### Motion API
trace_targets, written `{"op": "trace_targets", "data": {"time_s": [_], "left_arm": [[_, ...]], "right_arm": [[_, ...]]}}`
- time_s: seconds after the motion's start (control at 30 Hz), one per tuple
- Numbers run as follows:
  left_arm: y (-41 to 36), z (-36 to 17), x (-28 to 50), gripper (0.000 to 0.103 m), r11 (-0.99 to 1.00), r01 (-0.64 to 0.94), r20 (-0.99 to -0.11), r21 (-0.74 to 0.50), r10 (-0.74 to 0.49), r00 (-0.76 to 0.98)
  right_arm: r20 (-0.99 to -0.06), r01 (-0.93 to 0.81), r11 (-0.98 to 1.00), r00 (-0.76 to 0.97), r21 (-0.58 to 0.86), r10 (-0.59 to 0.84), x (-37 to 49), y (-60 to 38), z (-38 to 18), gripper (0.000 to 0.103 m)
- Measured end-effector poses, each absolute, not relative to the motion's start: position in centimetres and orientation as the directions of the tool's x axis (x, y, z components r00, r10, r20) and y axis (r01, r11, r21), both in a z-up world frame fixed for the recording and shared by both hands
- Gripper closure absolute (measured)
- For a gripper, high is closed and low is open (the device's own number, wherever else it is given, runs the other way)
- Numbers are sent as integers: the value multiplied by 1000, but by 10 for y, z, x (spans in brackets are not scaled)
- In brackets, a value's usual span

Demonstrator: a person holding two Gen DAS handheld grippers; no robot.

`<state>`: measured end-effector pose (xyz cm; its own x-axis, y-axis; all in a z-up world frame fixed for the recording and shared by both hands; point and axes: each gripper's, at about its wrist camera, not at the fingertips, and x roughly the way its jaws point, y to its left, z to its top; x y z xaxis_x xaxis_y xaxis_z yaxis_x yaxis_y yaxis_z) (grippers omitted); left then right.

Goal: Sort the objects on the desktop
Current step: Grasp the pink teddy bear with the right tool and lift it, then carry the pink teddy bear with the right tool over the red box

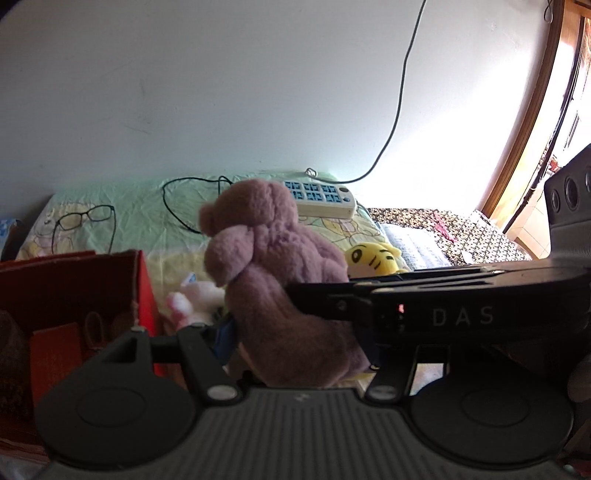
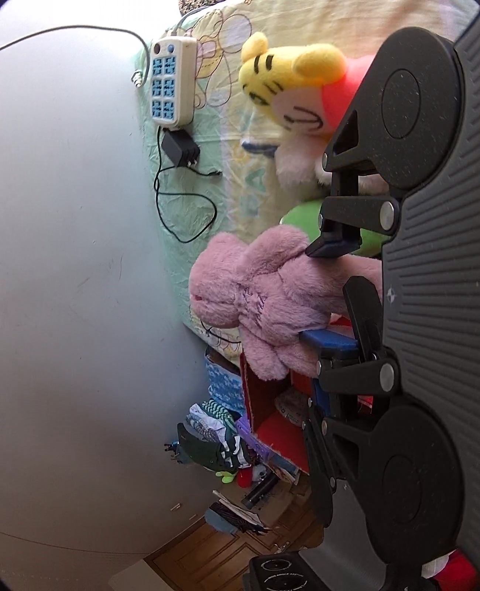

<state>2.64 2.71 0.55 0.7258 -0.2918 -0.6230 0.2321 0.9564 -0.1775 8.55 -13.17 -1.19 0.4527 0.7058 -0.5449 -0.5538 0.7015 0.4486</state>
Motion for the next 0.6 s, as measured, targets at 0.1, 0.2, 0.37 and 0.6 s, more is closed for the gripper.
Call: {"op": "trace_targets", "data": {"time_s": [0.1,0.2,0.37,0.6], "left_arm": [[64,14,19,39,958,234,-618,-169,-288,732],[105,19,11,39,961,228,-607,-157,-276,745],[169,24,0,39,971,208,-601,-120,-238,763],[229,7,6,39,979,192,-660,-64,-186,728]], "right_arm": [[-537,-551,705,465,448,704,76,-94,-7,59],[-522,-572,695,469,435,713,67,-53,-3,59],[-490,-609,675,475,417,731,54,9,-2,59],[-501,-605,655,435,453,748,51,75,-25,59]]}}
